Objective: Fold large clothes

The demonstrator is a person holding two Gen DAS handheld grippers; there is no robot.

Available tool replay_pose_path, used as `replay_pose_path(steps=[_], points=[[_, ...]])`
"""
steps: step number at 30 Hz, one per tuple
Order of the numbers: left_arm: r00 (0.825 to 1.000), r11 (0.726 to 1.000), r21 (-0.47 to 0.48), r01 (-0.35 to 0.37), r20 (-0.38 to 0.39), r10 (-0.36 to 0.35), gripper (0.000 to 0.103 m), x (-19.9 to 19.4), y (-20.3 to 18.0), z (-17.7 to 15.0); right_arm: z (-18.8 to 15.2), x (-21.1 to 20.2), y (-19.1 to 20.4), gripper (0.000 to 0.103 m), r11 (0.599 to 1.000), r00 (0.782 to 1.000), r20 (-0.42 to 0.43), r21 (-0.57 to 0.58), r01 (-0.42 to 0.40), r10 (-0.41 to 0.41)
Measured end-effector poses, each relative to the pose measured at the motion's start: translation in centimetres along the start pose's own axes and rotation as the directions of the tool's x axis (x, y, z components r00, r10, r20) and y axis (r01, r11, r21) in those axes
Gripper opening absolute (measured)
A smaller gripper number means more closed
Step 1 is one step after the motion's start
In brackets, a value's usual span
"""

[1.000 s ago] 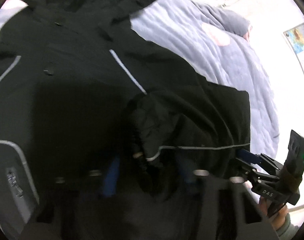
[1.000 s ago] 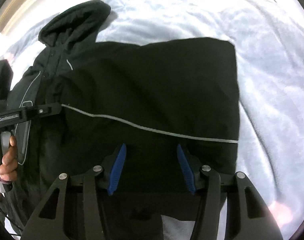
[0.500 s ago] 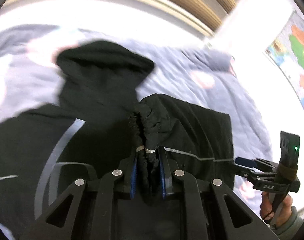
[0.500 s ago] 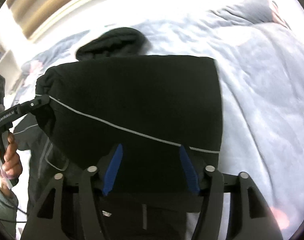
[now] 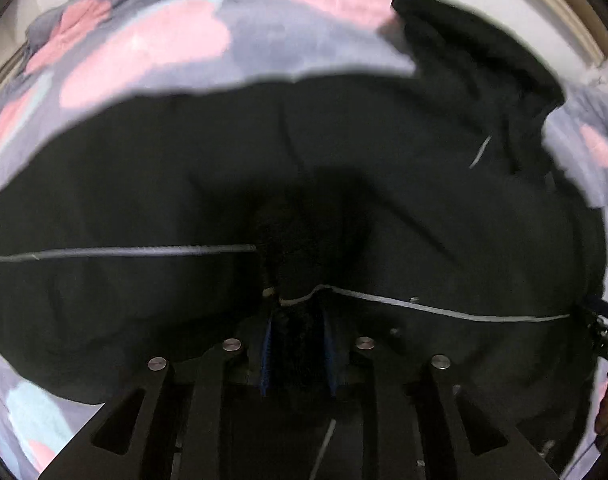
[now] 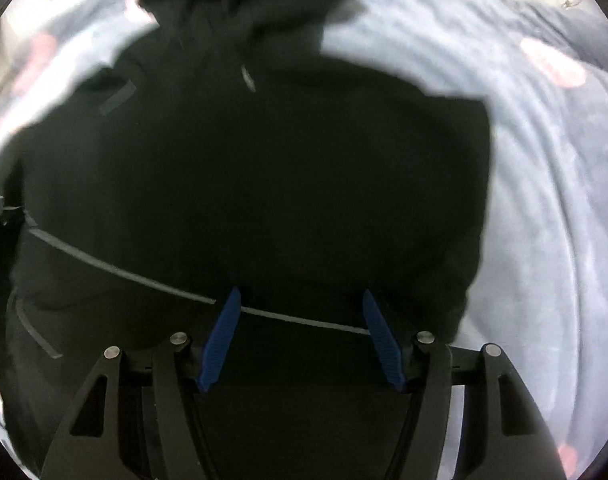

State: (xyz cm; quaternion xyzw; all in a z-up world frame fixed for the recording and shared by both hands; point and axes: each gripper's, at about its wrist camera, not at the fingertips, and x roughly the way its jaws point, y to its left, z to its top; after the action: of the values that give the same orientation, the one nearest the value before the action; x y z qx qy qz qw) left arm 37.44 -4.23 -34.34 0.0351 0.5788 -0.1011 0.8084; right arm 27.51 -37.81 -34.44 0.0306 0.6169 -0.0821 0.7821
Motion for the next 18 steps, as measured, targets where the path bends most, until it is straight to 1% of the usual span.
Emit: replay_pose_path(steps=[3,5,6,7,8,9,10,11,12,13,14,15,17,18], points=[[0.999,0.999,0.016,-0.029,0.018,0.028,0.025,-0.5,-0.6,-0.2,0.0,0.2,0.2,0.069,1.000,1.000,0.000,-0.003,0.011,-0.011],[0.999,0.999,0.002,-0.035,0.027,0.035,0.030,-1.7,-0.4,-0.3,0.0,-0.1,0.0,0.069,1.000,1.000,-0.005,-0.004,0.003,-0.003],[0.999,0.999,-0.012,-0.035,0.032,0.035,0.036,-2.5,-0.4,-0.5,0.0,-0.4,0.0,0.069,1.000,1.000,-0.008,-0.004,-0.002,0.002],[0.998,0.999,-0.043,-0.031,0.049,0.034,0.039,-3.6,0.1,-0.6,0.1,-0.7,-0.3,0.069,1.000,1.000,-0.010,-0.001,-0.008,0.008],[0.996,0.997,-0.072,-0.038,0.082,0.044,0.039,-5.1,0.6,-0.7,0.1,-1.3,-0.4,0.069,1.000,1.000,-0.007,0.007,-0.021,0.021],[0.992,0.995,-0.080,-0.052,0.110,0.061,0.039,-6.1,0.8,-0.8,0.1,-2.3,-0.8,0.069,0.998,0.998,0.004,0.020,-0.057,0.057],[0.984,0.995,-0.067,-0.070,0.157,0.080,0.039,-7.9,0.7,-1.0,-0.1,-3.4,-0.8,0.069,0.995,0.995,0.021,0.032,-0.094,0.093],[0.981,0.997,-0.048,-0.068,0.179,0.075,0.039,-9.1,0.5,-1.1,-0.3,-4.2,-0.8,0.069,0.993,0.993,0.036,0.034,-0.113,0.111],[0.979,0.998,-0.032,-0.049,0.194,0.054,0.044,-10.2,0.2,-1.3,-0.6,-5.3,-0.5,0.069,0.992,0.991,0.056,0.028,-0.122,0.121],[0.980,1.000,-0.016,-0.013,0.197,0.016,0.053,-11.0,-0.2,-1.5,-0.9,-6.0,0.0,0.069,0.993,0.991,0.069,0.015,-0.117,0.116],[0.980,1.000,0.002,0.024,0.198,-0.024,0.055,-11.3,-1.0,-1.7,-1.1,-6.3,0.3,0.069,0.994,0.992,0.073,0.002,-0.108,0.108],[0.979,0.999,0.011,0.048,0.198,-0.049,0.056,-11.1,-1.2,-1.0,-1.7,-6.4,1.0,0.069,0.995,0.993,0.073,-0.016,-0.095,0.096],[0.978,0.990,0.046,0.135,0.156,-0.141,0.056,-9.7,-3.9,-1.3,-2.4,-5.6,1.7,0.068,0.996,0.996,0.050,-0.042,-0.075,0.077],[0.977,0.986,0.053,0.158,0.140,-0.164,0.056,-9.0,-4.9,-1.3,-2.9,-4.9,1.9,0.068,0.997,0.998,0.029,-0.044,-0.058,0.059]])
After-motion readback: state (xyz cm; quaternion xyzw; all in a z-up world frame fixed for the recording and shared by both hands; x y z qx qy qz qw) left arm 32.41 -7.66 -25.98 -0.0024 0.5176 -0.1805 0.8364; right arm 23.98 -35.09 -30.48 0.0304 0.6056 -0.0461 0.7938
